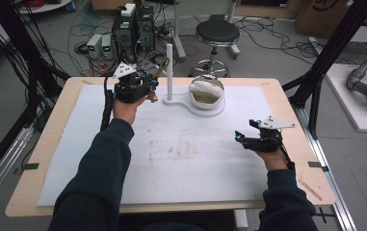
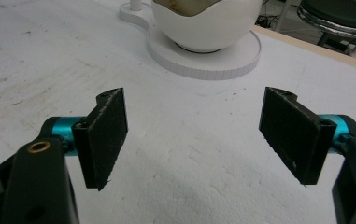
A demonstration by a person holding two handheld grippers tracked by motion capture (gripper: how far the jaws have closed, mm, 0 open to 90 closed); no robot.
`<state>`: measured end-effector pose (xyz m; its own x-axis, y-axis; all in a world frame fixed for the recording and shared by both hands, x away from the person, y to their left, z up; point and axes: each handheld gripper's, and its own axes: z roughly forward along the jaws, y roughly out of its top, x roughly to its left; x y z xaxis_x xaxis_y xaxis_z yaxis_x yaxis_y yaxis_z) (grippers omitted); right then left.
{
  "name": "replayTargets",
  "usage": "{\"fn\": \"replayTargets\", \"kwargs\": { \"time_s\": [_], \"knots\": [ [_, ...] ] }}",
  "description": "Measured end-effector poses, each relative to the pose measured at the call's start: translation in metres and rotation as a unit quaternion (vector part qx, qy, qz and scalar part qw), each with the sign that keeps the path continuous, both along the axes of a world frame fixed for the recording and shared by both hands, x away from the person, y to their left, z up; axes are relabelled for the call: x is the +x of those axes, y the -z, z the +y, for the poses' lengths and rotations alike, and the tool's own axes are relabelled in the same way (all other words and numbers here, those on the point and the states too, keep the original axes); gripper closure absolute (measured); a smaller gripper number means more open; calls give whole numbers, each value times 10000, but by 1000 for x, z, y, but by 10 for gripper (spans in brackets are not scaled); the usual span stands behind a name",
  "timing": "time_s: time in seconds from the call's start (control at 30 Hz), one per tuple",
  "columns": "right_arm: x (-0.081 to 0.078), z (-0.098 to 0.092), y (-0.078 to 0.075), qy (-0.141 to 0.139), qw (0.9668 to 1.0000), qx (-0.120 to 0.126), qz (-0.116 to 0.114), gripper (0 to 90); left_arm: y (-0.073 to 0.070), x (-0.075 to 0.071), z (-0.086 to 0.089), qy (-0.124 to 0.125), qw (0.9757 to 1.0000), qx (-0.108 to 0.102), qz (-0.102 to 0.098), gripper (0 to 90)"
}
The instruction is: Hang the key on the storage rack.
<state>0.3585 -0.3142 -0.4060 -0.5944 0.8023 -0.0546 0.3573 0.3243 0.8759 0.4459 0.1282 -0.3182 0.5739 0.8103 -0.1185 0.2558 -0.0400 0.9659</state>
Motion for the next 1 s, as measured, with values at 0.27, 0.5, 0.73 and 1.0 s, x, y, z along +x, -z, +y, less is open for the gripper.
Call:
{"fn": "replayTargets", "kwargs": {
  "time_s": [0.27,0.5,0.73,1.0],
  "knots": [
    [0,1,1,-20,10000,-15,32,238,6,16,-16,-264,9984,404,293,718],
    [1,0,1,-21,10000,-18,28,238,17,27,-24,-285,9966,569,521,713],
    [0,1,1,-36,10000,-14,38,239,31,31,-17,-66,9964,127,839,587],
    [0,3,1,-62,9999,11,84,239,49,18,17,-32,9956,-338,875,279]
  ]
}}
